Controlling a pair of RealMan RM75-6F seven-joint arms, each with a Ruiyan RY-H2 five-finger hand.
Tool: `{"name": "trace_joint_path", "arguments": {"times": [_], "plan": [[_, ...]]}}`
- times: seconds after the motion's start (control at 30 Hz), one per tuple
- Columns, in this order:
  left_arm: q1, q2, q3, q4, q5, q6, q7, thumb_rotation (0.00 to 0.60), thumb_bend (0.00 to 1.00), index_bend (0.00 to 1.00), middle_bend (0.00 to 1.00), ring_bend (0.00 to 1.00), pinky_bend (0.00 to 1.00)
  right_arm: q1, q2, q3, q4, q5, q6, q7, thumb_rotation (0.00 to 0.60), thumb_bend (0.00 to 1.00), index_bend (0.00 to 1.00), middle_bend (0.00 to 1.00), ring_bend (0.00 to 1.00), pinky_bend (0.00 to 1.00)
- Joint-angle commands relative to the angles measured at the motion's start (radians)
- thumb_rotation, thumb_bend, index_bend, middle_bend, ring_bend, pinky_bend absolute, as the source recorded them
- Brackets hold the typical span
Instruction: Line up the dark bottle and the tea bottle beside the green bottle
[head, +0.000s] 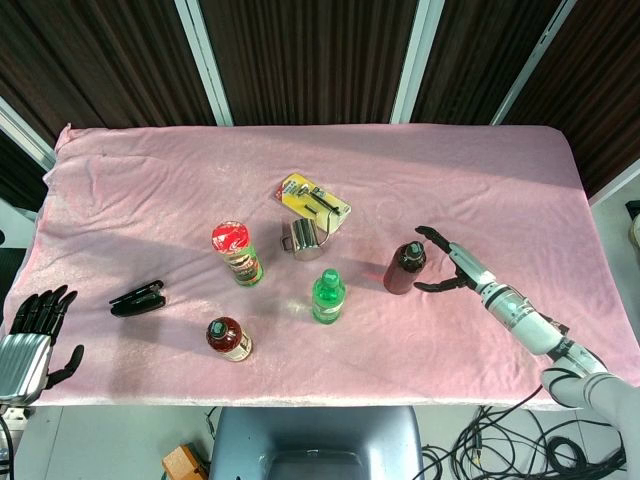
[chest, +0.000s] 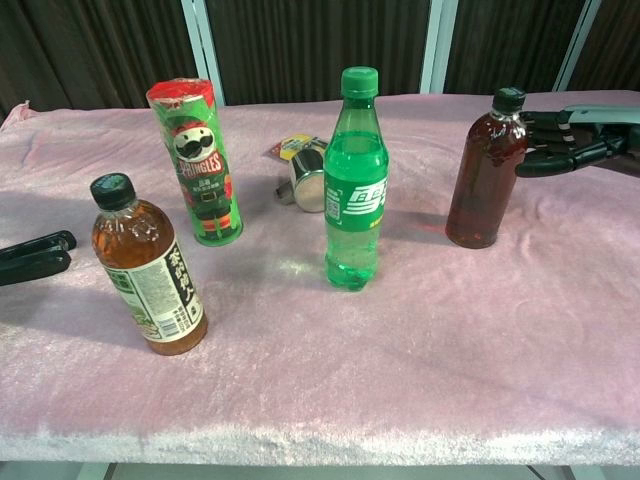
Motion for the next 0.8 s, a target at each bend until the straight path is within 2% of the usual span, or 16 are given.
{"name": "trace_joint_path", "arguments": {"times": [0.03,0.3,0.37,0.43,0.57,0.67,0.8], "plan": [[0.000,-0.001,0.002,0.000,0.002,0.001,0.002,0.600,0.39,0.00,0.03,0.00,0.01,0.002,0.004,-0.002,-0.009,0.005,0.002,-0.007,0.600,0.27,0.00,0.00,0.00,0.00],[0.000,-0.002,0.001,0.000,0.002,0.002,0.006,0.600,0.39,0.00,0.03,0.00,0.01,0.011,-0.013,0.009,-0.013,0.034,-0.009,-0.035,0.600,0.27,0.03,0.00,0.00,0.00],[0.001,-0.001,0.001,0.000,0.001,0.002,0.006,0.600,0.39,0.00,0.03,0.00,0.01,0.012,-0.024,0.016,-0.007,0.048,-0.015,-0.044,0.600,0.27,0.16,0.05,0.00,0.04],[0.002,-0.001,0.001,0.000,-0.001,0.002,0.006,0.600,0.39,0.00,0.03,0.00,0.01,0.012,-0.034,0.023,0.001,0.060,-0.019,-0.061,0.600,0.27,0.30,0.14,0.02,0.12],[0.005,-0.002,0.001,0.002,-0.001,0.007,0.001,0.600,0.39,0.00,0.03,0.00,0.00,0.013,-0.052,0.038,0.007,0.085,-0.032,-0.083,0.600,0.27,0.52,0.27,0.16,0.30],[0.005,0.000,0.006,0.006,0.011,0.010,-0.008,0.600,0.39,0.00,0.03,0.00,0.00,0.017,-0.062,0.044,0.009,0.095,-0.044,-0.091,0.600,0.27,0.59,0.32,0.27,0.44],[0.006,0.001,0.009,0.005,0.014,0.010,-0.009,0.600,0.39,0.00,0.03,0.00,0.00,0.023,-0.079,0.056,0.019,0.107,-0.051,-0.112,0.600,0.27,0.65,0.36,0.30,0.47]]}}
